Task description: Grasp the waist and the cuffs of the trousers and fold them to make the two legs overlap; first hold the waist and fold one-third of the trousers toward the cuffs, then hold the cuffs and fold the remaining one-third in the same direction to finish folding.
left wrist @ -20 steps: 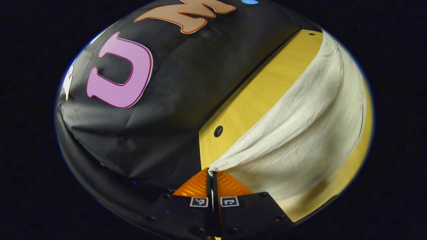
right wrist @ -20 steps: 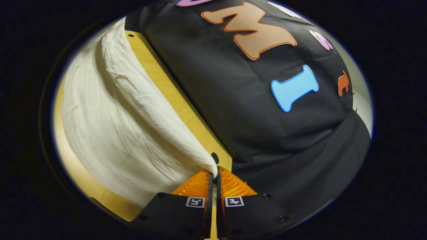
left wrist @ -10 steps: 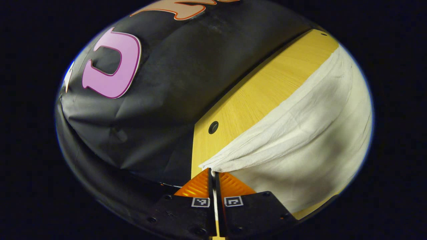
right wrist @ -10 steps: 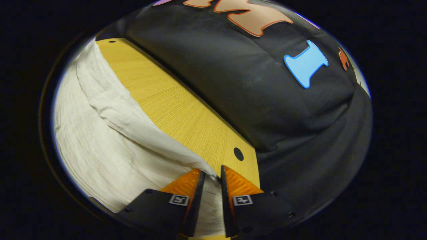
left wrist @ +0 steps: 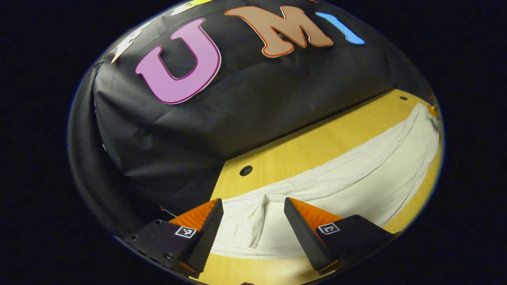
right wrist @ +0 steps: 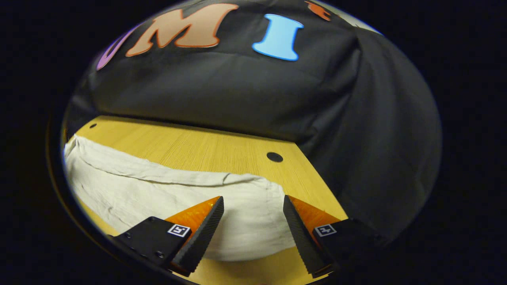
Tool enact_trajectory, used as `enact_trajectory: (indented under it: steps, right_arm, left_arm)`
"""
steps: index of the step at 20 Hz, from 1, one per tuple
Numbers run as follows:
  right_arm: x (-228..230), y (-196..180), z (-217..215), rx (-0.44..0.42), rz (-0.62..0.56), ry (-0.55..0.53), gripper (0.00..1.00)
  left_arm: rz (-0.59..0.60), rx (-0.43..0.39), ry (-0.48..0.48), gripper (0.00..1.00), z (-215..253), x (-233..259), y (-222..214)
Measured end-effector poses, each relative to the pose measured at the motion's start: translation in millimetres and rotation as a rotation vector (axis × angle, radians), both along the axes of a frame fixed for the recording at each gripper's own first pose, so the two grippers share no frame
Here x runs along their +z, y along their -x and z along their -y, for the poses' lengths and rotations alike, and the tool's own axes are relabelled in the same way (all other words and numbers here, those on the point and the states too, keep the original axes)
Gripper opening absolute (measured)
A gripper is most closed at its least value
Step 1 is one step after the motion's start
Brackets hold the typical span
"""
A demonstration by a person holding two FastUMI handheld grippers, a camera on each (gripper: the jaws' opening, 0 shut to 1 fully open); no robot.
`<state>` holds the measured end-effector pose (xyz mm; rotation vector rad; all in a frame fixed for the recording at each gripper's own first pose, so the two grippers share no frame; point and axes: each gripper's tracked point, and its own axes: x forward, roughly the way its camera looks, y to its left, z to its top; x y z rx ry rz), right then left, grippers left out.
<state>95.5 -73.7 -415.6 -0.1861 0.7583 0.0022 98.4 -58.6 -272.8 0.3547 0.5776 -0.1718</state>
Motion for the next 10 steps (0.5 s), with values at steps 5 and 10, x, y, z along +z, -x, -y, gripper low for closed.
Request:
enact_trajectory:
  steps: [5, 10]
  right_arm:
    - [-11, 33, 21, -0.155, -0.061, -0.094, 0.98]
    - [-23, 40, 37, -0.383, -0.113, -0.233, 0.99]
  left_arm:
    - [-0.015, 0.023, 0.129, 0.95, -6, 5, -2]
    - [-0.05, 0.048, 0.089, 0.96, -28, 0, 29]
